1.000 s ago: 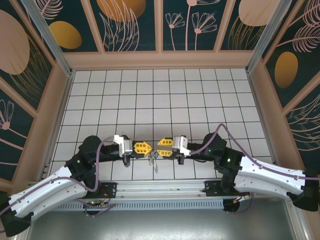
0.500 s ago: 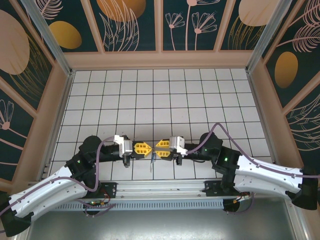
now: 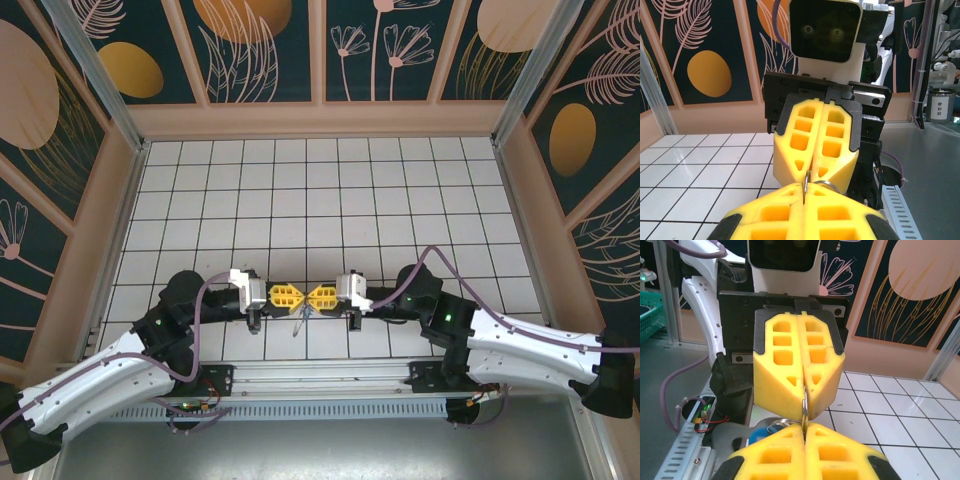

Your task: Put the keys on the keyring

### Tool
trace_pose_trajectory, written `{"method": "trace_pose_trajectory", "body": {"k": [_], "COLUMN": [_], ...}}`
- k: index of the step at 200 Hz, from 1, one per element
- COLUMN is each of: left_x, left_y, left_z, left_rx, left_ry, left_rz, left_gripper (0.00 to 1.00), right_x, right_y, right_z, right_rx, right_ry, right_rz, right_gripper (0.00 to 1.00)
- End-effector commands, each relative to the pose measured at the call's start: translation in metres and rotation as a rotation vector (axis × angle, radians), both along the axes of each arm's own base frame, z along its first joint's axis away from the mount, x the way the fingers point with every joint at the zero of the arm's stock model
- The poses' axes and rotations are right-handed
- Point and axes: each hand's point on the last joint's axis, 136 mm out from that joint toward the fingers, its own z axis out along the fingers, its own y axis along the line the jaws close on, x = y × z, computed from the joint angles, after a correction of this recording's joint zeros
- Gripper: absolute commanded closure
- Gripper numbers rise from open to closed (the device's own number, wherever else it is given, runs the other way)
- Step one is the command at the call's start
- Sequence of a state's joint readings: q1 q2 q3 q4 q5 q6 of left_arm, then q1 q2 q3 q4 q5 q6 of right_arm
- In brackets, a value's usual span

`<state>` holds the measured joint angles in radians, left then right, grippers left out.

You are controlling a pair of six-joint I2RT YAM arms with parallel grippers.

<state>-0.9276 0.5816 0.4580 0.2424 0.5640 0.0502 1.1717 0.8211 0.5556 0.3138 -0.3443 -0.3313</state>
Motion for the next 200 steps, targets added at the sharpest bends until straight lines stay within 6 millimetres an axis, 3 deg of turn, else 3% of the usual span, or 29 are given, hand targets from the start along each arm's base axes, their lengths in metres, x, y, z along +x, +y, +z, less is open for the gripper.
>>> {"method": "trace_pose_trajectory", "body": {"k": [1,32,47,64,100,127,172,200], "left_x": [-0.004,-0.002,-0.001,-0.001,-0.001,-0.001,0.003,0.020], "left_y": [0.001,0.001,0.002,0.002,0.000,-0.001,0.004,0.012], "left_z": [0.018,0.016,0.016,0.017,0.015,0.014,0.014,0.013], "left_rx": [-0.045,-0.020,-0.015,-0.017,-0.019,-0.020,0.008,0.078], "left_ry": [-0.025,-0.004,-0.001,-0.004,0.006,0.013,0.019,0.006], "left_rz": [-0.018,-0.006,0.003,0.004,-0.004,-0.008,0.035,0.156], "left_gripper": [1.00,1.00,1.00,1.00,1.00,1.00,1.00,0.77], "right_x": [0.005,0.008,0.005,0.004,0.004,0.009,0.021,0.034], "right_y": [0.004,0.002,0.000,0.000,0.002,0.003,0.004,0.001], "right_z": [0.022,0.027,0.030,0.031,0.029,0.029,0.028,0.022], "right_rx": [0.046,0.049,0.065,0.071,0.069,0.068,-0.001,-0.115], "right_ry": [-0.034,-0.052,-0.060,-0.064,-0.057,-0.058,-0.058,-0.051], "right_rz": [-0.024,-0.046,-0.036,-0.031,-0.026,-0.049,-0.116,-0.182], "right_gripper": [1.00,1.00,0.87,0.86,0.88,1.00,1.00,1.00]}}
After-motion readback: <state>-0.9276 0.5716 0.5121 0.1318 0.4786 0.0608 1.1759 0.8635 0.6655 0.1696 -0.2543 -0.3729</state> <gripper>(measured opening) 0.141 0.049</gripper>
